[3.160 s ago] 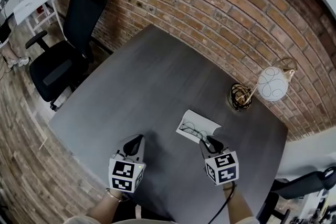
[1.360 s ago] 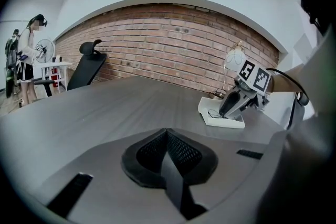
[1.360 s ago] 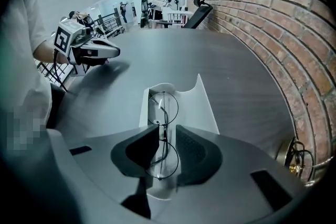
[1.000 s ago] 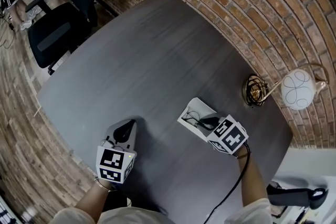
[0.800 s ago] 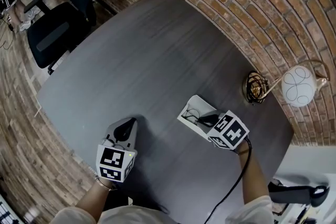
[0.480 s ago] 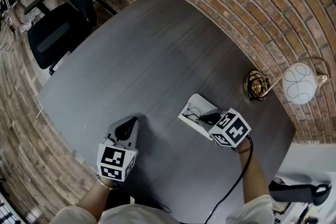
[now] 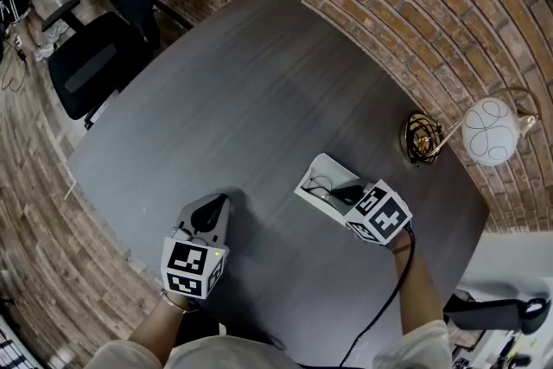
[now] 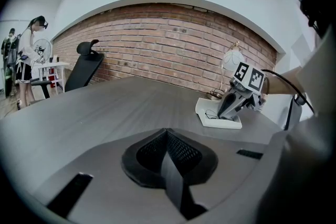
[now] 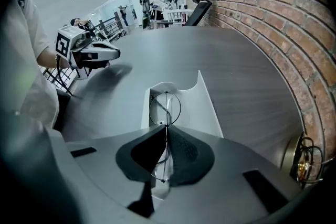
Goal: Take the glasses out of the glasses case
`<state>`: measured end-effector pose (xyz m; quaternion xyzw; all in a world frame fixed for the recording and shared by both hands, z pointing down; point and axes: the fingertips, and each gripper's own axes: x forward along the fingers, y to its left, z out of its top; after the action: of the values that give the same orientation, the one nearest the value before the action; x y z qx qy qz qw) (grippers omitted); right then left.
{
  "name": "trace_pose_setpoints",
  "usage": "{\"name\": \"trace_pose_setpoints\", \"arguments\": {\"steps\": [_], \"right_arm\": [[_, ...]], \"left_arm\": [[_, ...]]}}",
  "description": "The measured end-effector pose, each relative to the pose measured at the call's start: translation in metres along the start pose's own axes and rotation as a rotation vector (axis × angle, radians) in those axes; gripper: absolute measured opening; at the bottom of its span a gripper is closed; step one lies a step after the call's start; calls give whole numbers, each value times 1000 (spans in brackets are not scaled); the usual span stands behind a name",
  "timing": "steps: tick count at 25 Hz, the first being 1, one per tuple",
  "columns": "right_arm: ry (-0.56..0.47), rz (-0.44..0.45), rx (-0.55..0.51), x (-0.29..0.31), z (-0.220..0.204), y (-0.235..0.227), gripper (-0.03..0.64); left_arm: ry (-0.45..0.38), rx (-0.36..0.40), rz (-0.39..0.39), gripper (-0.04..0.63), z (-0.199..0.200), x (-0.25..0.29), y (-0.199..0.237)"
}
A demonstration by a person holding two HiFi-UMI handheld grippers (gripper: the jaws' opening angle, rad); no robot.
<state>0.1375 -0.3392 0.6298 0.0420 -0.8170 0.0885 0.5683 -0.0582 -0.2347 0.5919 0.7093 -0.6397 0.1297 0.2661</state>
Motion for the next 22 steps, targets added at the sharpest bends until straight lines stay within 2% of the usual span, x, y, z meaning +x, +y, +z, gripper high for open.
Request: {"name": "trace_pose_setpoints", "arguments": {"steps": [9,22], "right_arm": [[-34,-144,-39,-12,5,-12,41],[-101,-243,-25,-37,24,-11,40]], "left_arm": [[0,12,13,17,5,-5,1],[-26,39,5,17,22,-15,3]]}}
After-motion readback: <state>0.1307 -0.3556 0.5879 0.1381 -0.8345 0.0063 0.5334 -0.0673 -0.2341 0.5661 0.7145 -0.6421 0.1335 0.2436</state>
